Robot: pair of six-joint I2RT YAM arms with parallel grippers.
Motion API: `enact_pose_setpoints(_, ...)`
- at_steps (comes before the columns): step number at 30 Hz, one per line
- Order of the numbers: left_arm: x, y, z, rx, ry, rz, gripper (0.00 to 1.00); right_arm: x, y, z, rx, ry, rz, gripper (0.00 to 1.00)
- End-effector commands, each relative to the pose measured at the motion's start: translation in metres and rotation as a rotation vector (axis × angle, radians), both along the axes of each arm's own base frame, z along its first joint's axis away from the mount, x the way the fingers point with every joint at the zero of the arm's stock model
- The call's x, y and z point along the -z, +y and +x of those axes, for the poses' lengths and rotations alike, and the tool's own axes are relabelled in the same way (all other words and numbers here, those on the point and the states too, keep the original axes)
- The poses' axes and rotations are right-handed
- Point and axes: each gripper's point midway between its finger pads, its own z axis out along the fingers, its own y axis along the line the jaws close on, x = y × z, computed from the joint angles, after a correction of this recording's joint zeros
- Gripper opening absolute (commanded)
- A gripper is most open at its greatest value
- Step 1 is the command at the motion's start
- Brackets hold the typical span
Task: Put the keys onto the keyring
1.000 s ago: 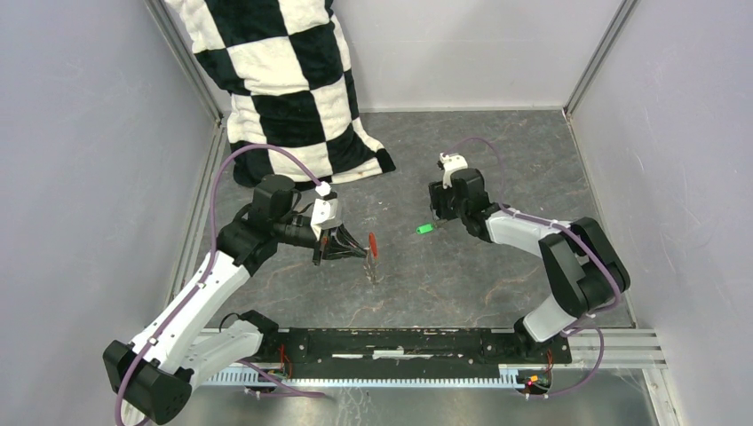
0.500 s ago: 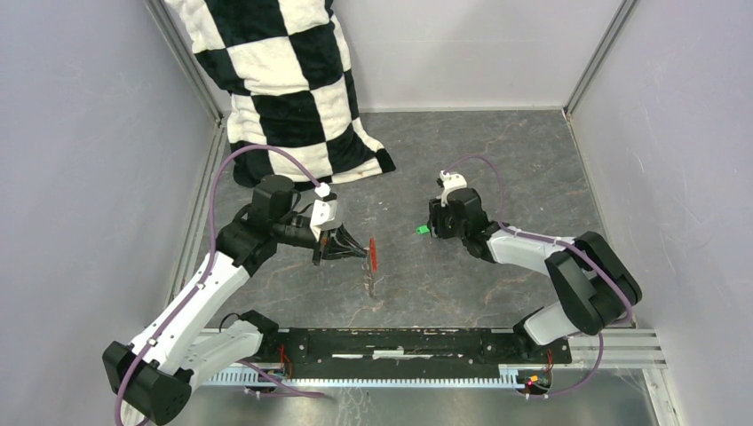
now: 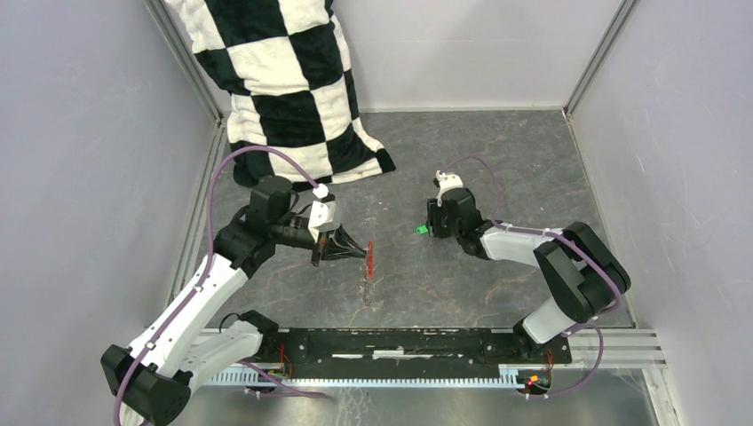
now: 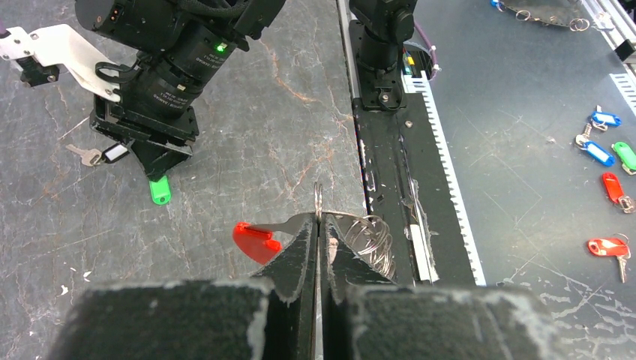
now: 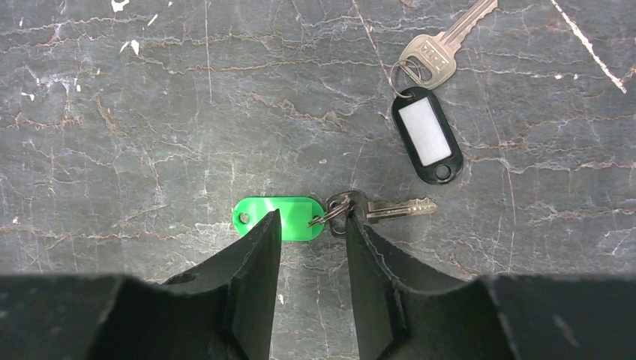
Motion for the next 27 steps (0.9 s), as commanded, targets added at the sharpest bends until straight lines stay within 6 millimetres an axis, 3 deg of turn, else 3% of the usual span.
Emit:
enact_pose_setpoints(1,-0.012,-0.001,-0.003,0.03,-0.069,-0.035,0.02,-0.019,0.01,0.02,0.026,-0.068,0.033,0.43)
enact_pose_setpoints(16,-0.016,0.0,-0.005,0.031,-0.074,-0.042,0.02,-0.008,0.007,0.03,0.059,-0.061,0.001,0.37)
enact_pose_setpoints(27,-0.016,0.0,-0.007,0.038,-0.07,-0.045,0.02,-0.012,0.004,0.032,0.075,-0.082,-0.001,0.19)
